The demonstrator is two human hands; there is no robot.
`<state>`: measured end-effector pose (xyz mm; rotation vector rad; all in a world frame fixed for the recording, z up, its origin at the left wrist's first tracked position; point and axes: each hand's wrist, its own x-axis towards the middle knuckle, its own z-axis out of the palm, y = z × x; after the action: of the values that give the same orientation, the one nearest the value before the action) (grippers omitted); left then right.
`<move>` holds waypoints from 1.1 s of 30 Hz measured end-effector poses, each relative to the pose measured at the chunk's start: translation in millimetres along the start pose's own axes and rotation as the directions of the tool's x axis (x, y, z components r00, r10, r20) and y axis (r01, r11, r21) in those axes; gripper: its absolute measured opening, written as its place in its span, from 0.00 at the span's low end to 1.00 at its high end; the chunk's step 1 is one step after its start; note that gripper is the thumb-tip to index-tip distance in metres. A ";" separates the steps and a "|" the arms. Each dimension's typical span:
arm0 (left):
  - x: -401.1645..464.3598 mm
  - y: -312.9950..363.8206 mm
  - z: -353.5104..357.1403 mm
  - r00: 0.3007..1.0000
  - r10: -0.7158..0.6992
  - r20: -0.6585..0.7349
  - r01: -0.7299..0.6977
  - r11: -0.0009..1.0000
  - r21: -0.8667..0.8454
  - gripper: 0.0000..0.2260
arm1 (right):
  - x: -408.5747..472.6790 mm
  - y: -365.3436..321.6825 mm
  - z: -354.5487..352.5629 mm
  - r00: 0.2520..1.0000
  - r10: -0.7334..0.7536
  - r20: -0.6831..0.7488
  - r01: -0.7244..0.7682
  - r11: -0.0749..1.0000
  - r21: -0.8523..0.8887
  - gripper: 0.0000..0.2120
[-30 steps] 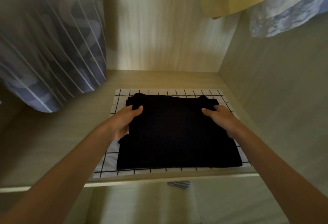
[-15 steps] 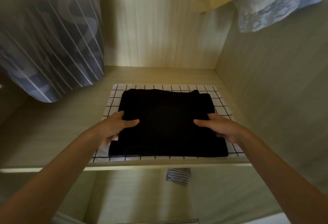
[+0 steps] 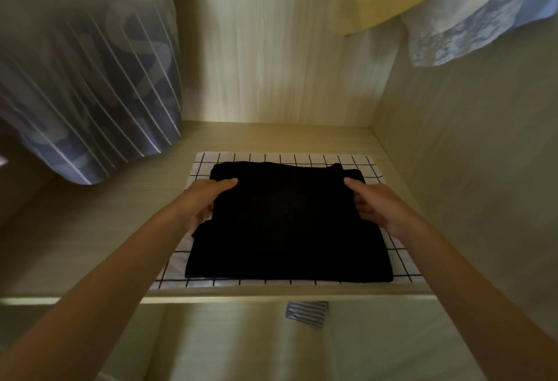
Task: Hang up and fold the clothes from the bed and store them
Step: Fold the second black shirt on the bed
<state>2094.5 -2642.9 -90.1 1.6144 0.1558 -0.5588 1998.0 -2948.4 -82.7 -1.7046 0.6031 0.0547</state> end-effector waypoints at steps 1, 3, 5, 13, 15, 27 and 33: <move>5.2 7.1 2.5 0.999 -0.032 0.008 0.032 0.999 -0.031 0.17 | 6.1 -3.2 1.9 1.000 0.025 -0.005 -0.025 0.997 0.070 0.18; 13.1 16.8 8.0 0.995 -0.085 0.055 0.088 0.995 -0.044 0.16 | 17.0 -7.3 6.0 0.998 0.056 -0.016 -0.052 0.983 0.175 0.17; 22.5 18.5 11.4 0.993 -0.088 0.079 0.091 0.995 -0.041 0.17 | 23.7 -11.3 10.3 0.998 0.063 -0.010 -0.059 0.974 0.218 0.14; 42.5 9.1 5.5 0.993 0.078 0.093 -0.070 0.993 -0.090 0.13 | 41.2 -13.4 5.5 0.996 -0.057 -0.065 0.072 0.964 0.254 0.07; 46.8 6.8 9.0 0.994 0.109 -0.006 -0.109 0.992 -0.068 0.13 | 49.1 -5.7 6.4 0.991 -0.017 -0.136 0.043 0.981 0.191 0.08; 27.1 -10.8 76.5 0.693 0.505 0.515 -0.543 -0.105 0.833 0.24 | 26.4 -10.9 92.3 0.738 -0.650 0.180 0.539 0.408 -0.737 0.15; 51.5 -25.0 77.4 0.849 0.396 0.350 -0.348 -0.080 0.934 0.25 | 51.8 13.1 96.6 0.858 -0.467 0.215 0.349 0.223 -0.910 0.28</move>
<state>2108.5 -2725.8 -137.0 2.9437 -0.9432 -0.0673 2065.0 -2878.6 -135.9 -3.0272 0.0893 -0.1011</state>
